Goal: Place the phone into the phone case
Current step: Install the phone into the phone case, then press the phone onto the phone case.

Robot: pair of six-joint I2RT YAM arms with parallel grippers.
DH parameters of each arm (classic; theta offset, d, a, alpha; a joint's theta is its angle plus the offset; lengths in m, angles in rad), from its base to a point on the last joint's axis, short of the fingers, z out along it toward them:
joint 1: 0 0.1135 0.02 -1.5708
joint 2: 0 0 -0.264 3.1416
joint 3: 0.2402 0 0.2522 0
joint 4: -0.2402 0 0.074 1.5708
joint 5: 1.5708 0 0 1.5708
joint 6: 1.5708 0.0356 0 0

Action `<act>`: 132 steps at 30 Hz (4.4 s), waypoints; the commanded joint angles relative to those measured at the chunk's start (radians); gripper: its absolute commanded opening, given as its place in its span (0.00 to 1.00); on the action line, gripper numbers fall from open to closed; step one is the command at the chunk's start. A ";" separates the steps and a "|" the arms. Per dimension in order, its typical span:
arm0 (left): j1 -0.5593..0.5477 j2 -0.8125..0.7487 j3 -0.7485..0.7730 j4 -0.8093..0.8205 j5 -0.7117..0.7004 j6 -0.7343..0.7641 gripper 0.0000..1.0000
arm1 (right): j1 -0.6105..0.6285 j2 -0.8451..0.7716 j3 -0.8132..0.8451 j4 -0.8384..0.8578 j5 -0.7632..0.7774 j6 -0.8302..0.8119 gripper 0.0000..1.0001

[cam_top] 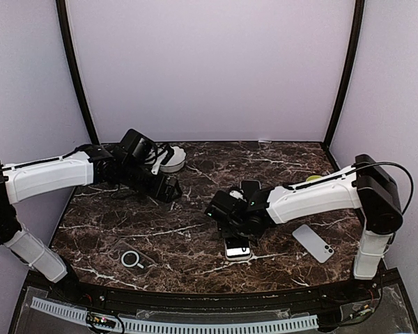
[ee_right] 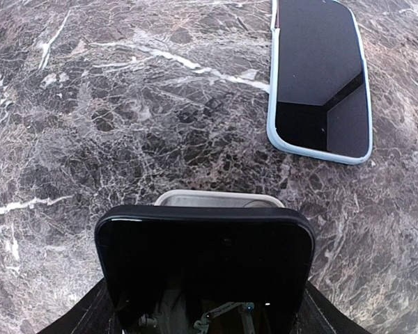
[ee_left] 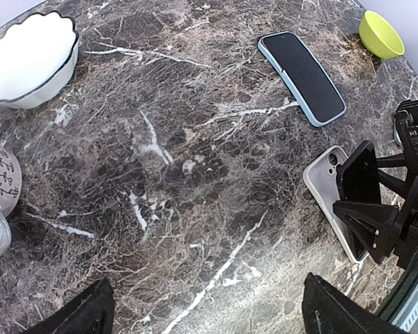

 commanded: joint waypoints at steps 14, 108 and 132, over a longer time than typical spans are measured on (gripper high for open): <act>0.038 -0.041 -0.014 -0.013 0.045 0.006 0.96 | 0.047 0.119 0.014 0.254 -0.245 -0.192 0.00; 0.048 -0.089 -0.022 -0.006 0.088 0.014 0.96 | 0.067 0.055 0.002 -0.087 0.191 -0.103 0.90; 0.049 -0.084 -0.019 -0.011 0.101 0.018 0.96 | 0.148 0.190 0.123 -0.354 0.066 0.046 0.35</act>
